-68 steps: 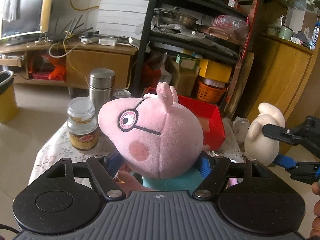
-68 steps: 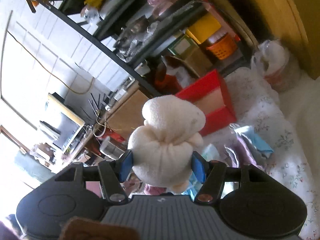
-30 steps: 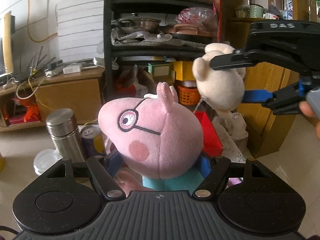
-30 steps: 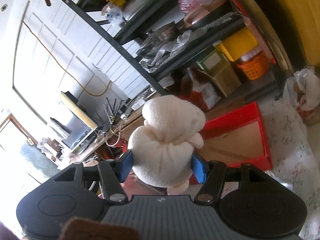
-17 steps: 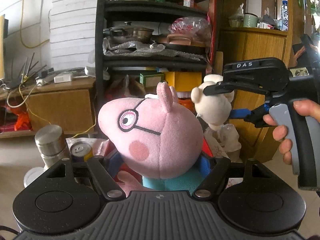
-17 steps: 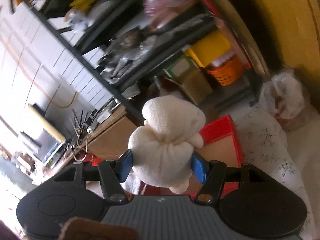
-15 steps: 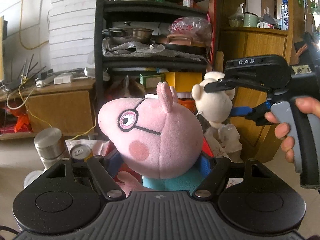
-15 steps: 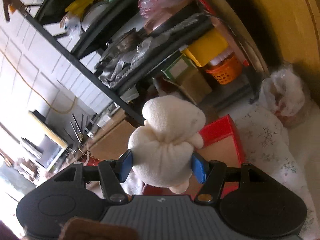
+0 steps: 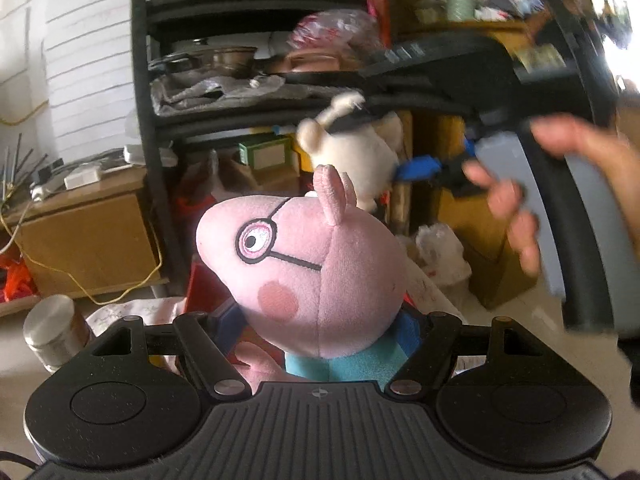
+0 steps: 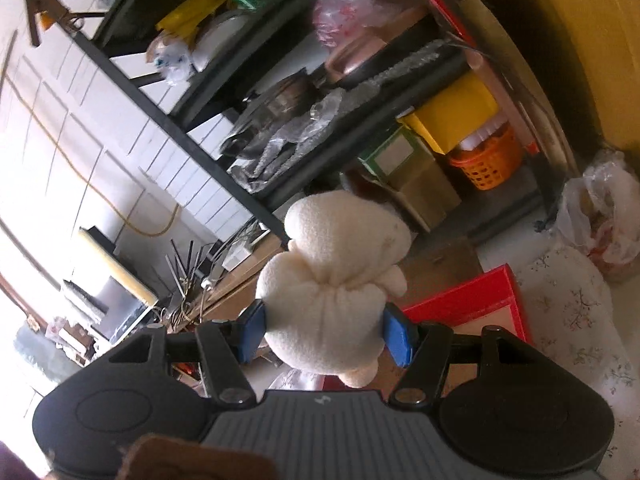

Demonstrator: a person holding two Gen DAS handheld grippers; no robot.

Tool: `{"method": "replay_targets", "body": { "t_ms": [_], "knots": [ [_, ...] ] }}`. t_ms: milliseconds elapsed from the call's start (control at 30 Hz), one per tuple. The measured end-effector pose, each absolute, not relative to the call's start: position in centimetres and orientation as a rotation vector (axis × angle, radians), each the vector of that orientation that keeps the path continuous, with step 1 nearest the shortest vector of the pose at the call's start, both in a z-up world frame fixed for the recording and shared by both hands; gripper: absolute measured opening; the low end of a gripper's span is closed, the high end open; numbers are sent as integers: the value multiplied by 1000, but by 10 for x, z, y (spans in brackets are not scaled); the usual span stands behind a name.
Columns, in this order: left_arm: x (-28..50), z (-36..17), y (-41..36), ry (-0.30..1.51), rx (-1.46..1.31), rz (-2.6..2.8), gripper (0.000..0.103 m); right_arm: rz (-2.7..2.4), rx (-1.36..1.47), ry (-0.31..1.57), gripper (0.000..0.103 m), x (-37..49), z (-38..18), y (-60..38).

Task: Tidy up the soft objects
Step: 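Lift both plush toys and carry them toward the red box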

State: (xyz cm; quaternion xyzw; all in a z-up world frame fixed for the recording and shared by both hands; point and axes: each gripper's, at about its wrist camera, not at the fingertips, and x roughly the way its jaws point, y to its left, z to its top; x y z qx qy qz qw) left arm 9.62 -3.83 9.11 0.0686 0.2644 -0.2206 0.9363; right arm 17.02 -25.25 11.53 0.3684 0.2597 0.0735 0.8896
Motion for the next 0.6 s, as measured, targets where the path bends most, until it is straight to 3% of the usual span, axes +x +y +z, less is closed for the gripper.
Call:
{"method": "replay_targets", "body": {
  "t_ms": [300,600],
  "knots": [
    [148,109,-30,487,60,-342,73,62,739,528,33,188,105,-277],
    [186,93,-32,519,66,-236,73,11,628,607,33,200,86,-275]
  ]
}}
